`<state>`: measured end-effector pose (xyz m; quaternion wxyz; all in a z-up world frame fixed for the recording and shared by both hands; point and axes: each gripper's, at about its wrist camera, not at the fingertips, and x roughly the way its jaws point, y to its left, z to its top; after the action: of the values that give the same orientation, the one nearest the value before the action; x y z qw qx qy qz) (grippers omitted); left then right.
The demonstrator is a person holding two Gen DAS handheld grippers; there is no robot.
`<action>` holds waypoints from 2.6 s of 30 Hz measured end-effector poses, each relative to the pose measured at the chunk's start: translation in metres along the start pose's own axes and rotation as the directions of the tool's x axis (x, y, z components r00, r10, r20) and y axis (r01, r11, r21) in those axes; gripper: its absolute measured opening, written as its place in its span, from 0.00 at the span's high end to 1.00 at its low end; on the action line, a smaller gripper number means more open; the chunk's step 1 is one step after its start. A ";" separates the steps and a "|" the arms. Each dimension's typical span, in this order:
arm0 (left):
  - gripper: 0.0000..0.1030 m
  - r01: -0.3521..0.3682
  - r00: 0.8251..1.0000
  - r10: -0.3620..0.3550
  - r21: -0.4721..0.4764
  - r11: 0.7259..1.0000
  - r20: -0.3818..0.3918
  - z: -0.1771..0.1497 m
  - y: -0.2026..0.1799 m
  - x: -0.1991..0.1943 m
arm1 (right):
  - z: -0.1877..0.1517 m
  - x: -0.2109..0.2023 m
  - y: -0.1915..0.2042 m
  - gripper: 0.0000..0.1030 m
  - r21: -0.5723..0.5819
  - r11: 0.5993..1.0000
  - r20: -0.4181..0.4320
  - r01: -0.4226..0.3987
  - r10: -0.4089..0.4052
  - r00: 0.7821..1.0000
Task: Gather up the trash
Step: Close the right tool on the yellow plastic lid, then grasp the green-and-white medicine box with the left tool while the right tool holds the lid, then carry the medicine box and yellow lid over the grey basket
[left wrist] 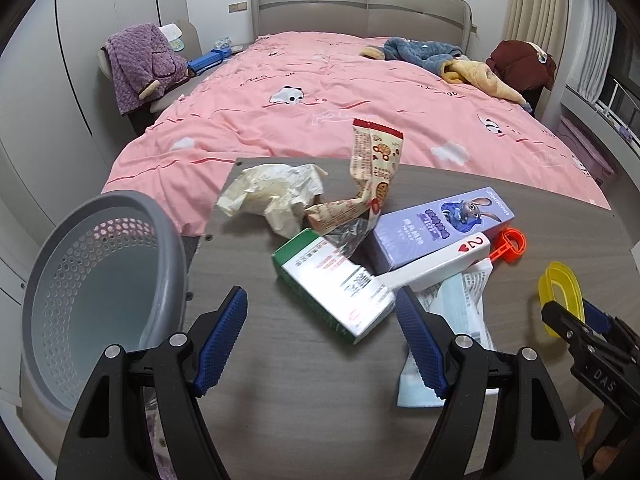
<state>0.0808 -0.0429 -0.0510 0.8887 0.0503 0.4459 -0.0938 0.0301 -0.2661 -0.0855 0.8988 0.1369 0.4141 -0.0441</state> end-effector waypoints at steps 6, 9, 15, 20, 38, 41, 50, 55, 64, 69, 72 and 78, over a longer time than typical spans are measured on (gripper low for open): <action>0.29 -0.011 0.999 0.011 0.017 1.000 -0.034 0.002 -0.011 0.019 | 0.001 -0.003 -0.010 0.33 0.023 1.000 0.009 -0.006 0.006 1.000; 0.29 -0.021 0.999 0.021 0.020 1.000 -0.043 0.001 -0.012 0.024 | 0.002 -0.004 -0.012 0.33 0.029 1.000 0.014 -0.012 0.012 1.000; 0.29 -0.047 0.997 0.048 0.015 0.999 -0.053 -0.001 -0.006 0.027 | 0.004 -0.003 -0.012 0.33 0.028 0.999 0.015 -0.020 0.019 1.000; 0.29 -0.061 0.996 0.061 0.000 0.998 -0.059 -0.006 0.008 0.025 | 0.005 -0.003 -0.012 0.33 0.025 1.000 0.015 -0.019 0.019 1.000; 0.29 -0.059 0.997 0.057 -0.053 0.997 -0.049 -0.002 0.035 0.014 | 0.008 -0.005 0.000 0.33 0.003 0.999 0.022 -0.038 0.038 0.999; 0.29 -0.057 0.996 0.054 -0.052 0.997 -0.065 0.004 0.032 0.027 | 0.008 -0.005 0.000 0.33 0.005 0.999 0.023 -0.038 0.037 0.999; 0.33 -0.049 0.995 0.044 -0.050 0.998 -0.093 0.007 0.031 0.047 | 0.010 -0.003 -0.005 0.33 0.019 0.999 0.024 -0.030 0.029 0.999; 0.64 -0.029 0.994 0.025 -0.035 0.999 -0.109 0.005 0.031 0.051 | 0.009 -0.003 -0.004 0.33 0.014 0.999 0.020 -0.033 0.032 0.999; 0.65 -0.016 0.998 0.012 -0.056 0.998 -0.061 -0.007 0.042 0.020 | 0.010 -0.013 0.002 0.33 0.002 0.999 0.036 -0.033 0.032 0.999; 0.65 -0.012 1.000 0.012 -0.067 0.998 0.003 -0.005 0.050 -0.009 | 0.016 -0.026 0.016 0.33 -0.024 0.999 0.060 -0.043 0.045 0.997; 0.65 -0.023 0.999 0.027 -0.076 0.997 0.047 -0.002 0.059 -0.026 | 0.021 -0.033 0.031 0.33 -0.055 0.997 0.078 -0.053 0.057 0.995; 0.65 -0.048 0.994 0.057 -0.092 0.995 0.098 0.003 0.085 -0.050 | 0.035 -0.046 0.073 0.33 -0.124 0.988 0.123 -0.097 0.112 0.986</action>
<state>0.0720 0.0456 -0.0088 0.9135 0.0175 0.4030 -0.0530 0.0399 -0.2076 -0.0134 0.9313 0.1021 0.3492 0.0188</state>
